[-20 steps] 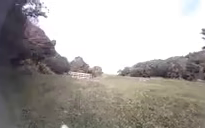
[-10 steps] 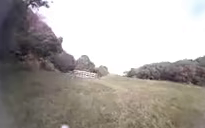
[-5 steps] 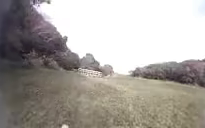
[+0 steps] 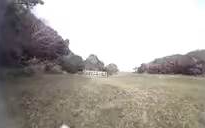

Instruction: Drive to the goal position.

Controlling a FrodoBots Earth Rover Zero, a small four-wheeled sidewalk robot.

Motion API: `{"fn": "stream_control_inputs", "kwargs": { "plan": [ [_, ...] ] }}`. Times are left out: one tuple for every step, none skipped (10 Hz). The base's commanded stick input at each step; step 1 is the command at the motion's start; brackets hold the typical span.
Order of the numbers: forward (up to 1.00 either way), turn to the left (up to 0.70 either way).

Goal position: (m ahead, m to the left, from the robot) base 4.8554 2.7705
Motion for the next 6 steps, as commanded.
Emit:
{"fn": "stream_control_inputs", "kwargs": {
  "plan": [
    [0.85, 0.00],
    [0.85, 0.00],
    [0.85, 0.00],
    [0.85, 0.00],
    [0.85, 0.00],
    [0.85, 0.00]
  ]
}}
